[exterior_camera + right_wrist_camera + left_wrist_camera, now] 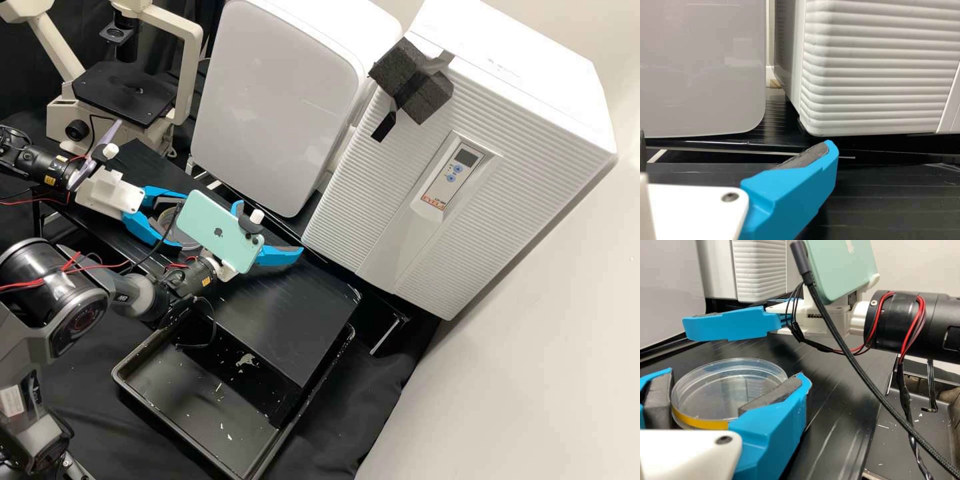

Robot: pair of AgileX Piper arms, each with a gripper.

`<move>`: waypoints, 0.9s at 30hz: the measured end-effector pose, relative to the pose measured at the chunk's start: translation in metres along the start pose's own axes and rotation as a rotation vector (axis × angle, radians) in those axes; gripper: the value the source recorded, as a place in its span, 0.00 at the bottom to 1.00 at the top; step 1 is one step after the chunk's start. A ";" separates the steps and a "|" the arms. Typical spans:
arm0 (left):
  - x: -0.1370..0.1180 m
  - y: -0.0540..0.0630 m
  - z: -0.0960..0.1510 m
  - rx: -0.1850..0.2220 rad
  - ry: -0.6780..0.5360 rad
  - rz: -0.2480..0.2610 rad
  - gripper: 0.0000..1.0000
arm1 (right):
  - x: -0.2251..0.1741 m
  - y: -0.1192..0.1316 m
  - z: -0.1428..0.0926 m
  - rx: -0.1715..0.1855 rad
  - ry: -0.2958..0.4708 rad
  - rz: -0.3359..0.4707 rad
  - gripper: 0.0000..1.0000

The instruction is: Place the petri dish on the microscope

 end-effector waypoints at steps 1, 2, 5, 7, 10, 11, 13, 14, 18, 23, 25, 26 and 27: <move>0.000 0.000 0.000 0.000 0.000 0.000 0.00 | 0.000 0.000 0.000 0.000 0.000 0.000 1.00; 0.000 0.000 -0.001 -0.003 0.002 0.001 0.00 | 0.000 0.000 0.000 0.000 0.000 0.000 1.00; -0.001 0.000 -0.002 -0.006 0.006 0.002 0.00 | 0.000 0.000 0.000 0.000 0.000 0.000 1.00; -0.002 0.001 -0.003 -0.005 0.005 0.006 0.00 | 0.000 0.000 0.000 0.000 0.000 0.000 1.00; -0.009 0.004 -0.007 -0.006 0.021 0.012 0.00 | 0.000 0.000 0.000 0.000 0.000 0.000 1.00; -0.012 0.007 -0.008 -0.004 0.034 0.015 0.00 | 0.000 0.000 0.000 0.000 0.000 0.000 1.00; -0.020 0.011 -0.013 -0.002 0.063 0.018 0.00 | 0.000 0.000 0.000 0.000 0.000 0.000 1.00; -0.025 0.015 -0.014 0.002 0.074 0.025 0.00 | 0.000 0.000 0.000 0.000 0.000 0.000 1.00; -0.039 0.025 -0.018 0.007 0.110 0.052 0.00 | 0.000 0.000 0.000 0.000 0.000 0.000 1.00; -0.055 0.035 -0.023 -0.004 0.151 0.092 0.00 | 0.000 0.000 0.000 0.000 0.000 0.000 1.00; -0.065 0.036 -0.029 -0.021 0.174 0.115 0.00 | 0.000 0.000 0.000 0.000 0.000 0.000 1.00; -0.067 0.036 -0.031 -0.026 0.183 0.119 0.00 | 0.000 0.000 0.000 0.000 0.000 0.000 1.00; -0.072 0.036 -0.036 -0.034 0.201 0.130 0.00 | 0.000 0.000 0.000 0.000 0.000 0.000 1.00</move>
